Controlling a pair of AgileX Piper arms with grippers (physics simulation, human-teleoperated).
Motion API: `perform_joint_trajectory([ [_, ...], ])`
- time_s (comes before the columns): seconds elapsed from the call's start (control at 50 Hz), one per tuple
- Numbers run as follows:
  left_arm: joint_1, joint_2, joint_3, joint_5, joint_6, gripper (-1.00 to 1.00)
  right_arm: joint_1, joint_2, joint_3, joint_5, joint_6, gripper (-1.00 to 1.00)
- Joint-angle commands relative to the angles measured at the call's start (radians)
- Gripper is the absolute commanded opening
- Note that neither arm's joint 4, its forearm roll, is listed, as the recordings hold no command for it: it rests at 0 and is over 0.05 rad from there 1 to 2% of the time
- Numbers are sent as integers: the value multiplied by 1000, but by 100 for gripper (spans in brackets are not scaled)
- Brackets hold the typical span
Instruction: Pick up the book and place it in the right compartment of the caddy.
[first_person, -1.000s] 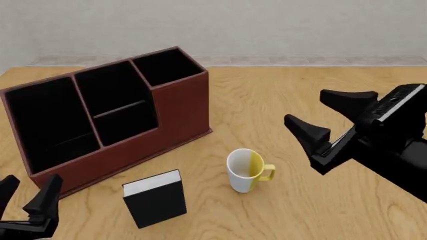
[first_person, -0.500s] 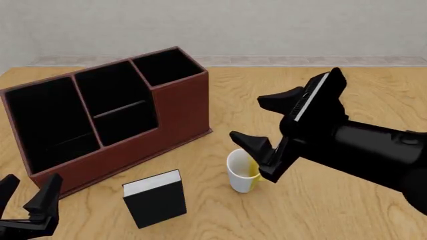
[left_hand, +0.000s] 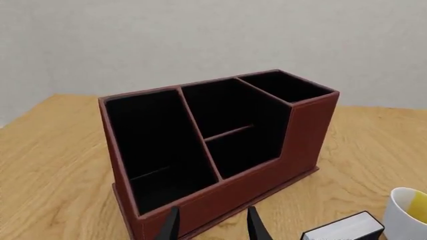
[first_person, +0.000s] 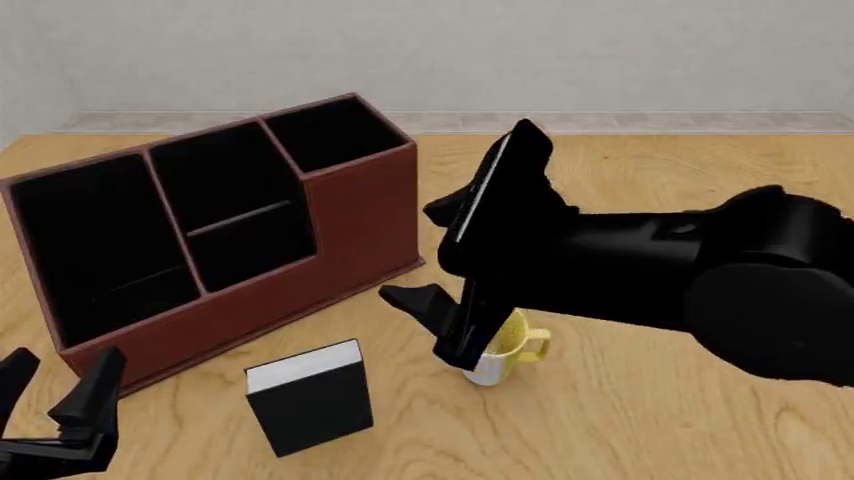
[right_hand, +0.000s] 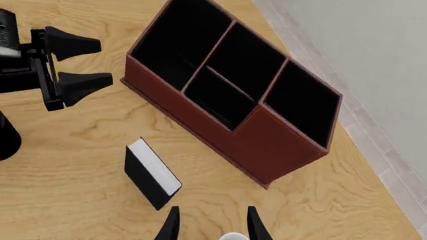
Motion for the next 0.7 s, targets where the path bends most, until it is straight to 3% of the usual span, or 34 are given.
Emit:
perform_joint_trajectory([
  [0.02, -4, -6, 0, 7, 7, 100, 36, 100, -101, 57, -28, 100],
  [0.36, -2, 25, 0, -15, 7, 100, 98, 211, -150, 67, 19, 100],
  [0.52, -2, 44, 0, -23, 18, 100, 158, 221, -112, 34, 103, 100],
  [0.7, -2, 50, 0, -28, 46, 100, 153, 238, -97, 29, 99, 100],
])
